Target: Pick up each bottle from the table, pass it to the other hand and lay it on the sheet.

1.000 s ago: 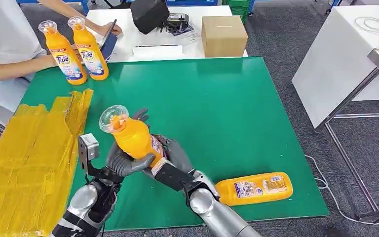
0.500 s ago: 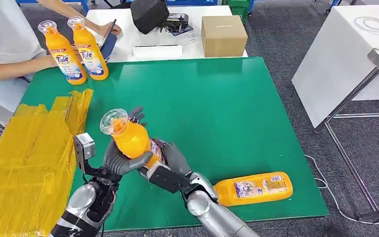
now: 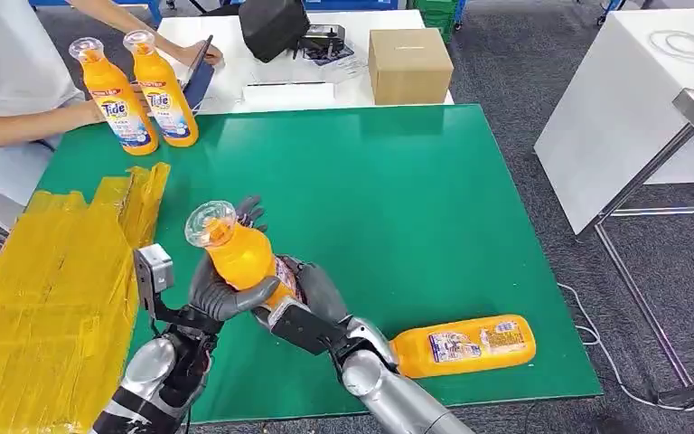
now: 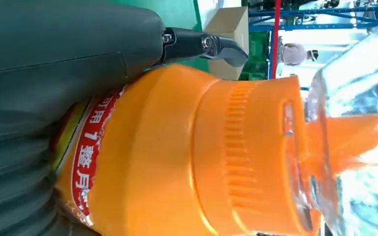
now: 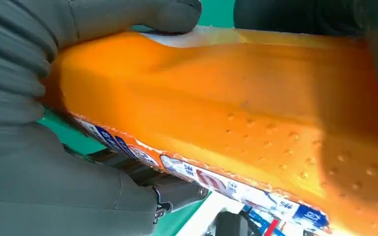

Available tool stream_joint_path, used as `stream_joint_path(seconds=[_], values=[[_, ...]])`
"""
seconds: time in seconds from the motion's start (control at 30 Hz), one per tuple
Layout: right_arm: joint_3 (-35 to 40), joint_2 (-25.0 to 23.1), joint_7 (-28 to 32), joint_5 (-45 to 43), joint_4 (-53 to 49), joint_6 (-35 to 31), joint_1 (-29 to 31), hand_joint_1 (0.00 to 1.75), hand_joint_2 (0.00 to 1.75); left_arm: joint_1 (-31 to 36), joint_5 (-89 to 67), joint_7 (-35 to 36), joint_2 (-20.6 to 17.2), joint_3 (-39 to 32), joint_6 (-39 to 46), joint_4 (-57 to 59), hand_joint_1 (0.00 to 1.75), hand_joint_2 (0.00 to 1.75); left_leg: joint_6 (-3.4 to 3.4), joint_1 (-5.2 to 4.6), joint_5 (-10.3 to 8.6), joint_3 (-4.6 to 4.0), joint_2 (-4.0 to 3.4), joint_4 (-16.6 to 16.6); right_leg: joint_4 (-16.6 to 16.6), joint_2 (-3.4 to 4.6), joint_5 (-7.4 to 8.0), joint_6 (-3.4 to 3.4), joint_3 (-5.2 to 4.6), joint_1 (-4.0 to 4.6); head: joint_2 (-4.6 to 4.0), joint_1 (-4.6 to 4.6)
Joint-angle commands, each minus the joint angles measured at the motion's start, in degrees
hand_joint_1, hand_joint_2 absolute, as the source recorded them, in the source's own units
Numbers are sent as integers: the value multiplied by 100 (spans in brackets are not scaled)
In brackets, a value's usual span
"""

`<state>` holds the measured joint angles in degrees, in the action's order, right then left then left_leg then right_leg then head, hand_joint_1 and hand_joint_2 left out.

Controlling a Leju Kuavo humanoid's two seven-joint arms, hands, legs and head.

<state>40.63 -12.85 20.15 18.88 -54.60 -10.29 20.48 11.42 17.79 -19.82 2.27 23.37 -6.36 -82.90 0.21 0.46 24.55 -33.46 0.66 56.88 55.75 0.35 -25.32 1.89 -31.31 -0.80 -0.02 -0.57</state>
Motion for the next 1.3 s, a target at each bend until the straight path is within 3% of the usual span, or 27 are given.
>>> stream_joint_path(seconds=[0.03, 0.63, 0.67, 0.7, 0.8, 1.0, 1.07, 1.17, 1.3], values=[[209, 115, 30, 17, 400, 33, 198, 175, 175, 336, -113, -31, 100, 149, 4, 258, 175, 175, 1, 6, 4, 11, 11, 1, -7, -18, -5, -6, 21, 8, 0, 0], [-57, 219, 100, -68, 73, -180, 100, 175, 175, 344, -456, -189, 60, 243, 83, 209, 175, 175, 1, 8, 7, 19, 11, 0, -10, -22, -9, -8, 30, 10, 0, 0], [-151, 230, 152, -109, -52, -269, 51, 152, 175, 347, -530, -213, 46, 256, 114, 191, 175, 175, 1, 9, 9, 23, 12, 2, -10, -24, -10, -9, 35, 12, 0, -2], [-250, 254, 228, -139, -228, -391, -11, 0, 175, 342, -643, -277, 42, 237, 219, 152, 175, 175, 1, 7, 5, 15, 13, 1, -8, -24, -8, -7, 25, 9, 0, -2], [-437, 405, 256, -164, -739, -550, -127, 0, 175, 330, -999, -510, -37, 177, 511, -54, 175, 175, 1, 8, 8, 16, 15, 3, -8, -26, -11, -8, 28, 11, 0, -2], [-442, 420, 229, -165, -792, -525, -148, 0, 175, 318, -1005, -497, -43, 165, 511, -83, 175, 175, 0, 7, 8, 18, 4, 2, -8, -16, -8, -8, 27, 10, 0, -2], [-639, 493, 321, -155, -982, -768, -147, 0, 175, 434, -2689, -928, -205, 251, 1776, -184, 175, 175, 0, 4, 4, 12, 8, 1, -5, -19, -7, -8, 20, 6, 0, 0], [-1072, 714, 351, -158, -2045, -884, -451, 0, 175, 536, -4646, -611, -496, 84, 3066, -263, 175, 175, 0, 7, 6, 7, 7, 8, 1, -19, -8, -9, 15, 9, 0, -2], [-1520, 901, 317, -95, -3200, -949, -905, 0, 175, 665, -6902, 224, -931, -197, 3632, 195, 175, 175, -2, 5, 4, 11, 13, 2, -2, -22, -10, -8, 20, 7, 0, 0]])
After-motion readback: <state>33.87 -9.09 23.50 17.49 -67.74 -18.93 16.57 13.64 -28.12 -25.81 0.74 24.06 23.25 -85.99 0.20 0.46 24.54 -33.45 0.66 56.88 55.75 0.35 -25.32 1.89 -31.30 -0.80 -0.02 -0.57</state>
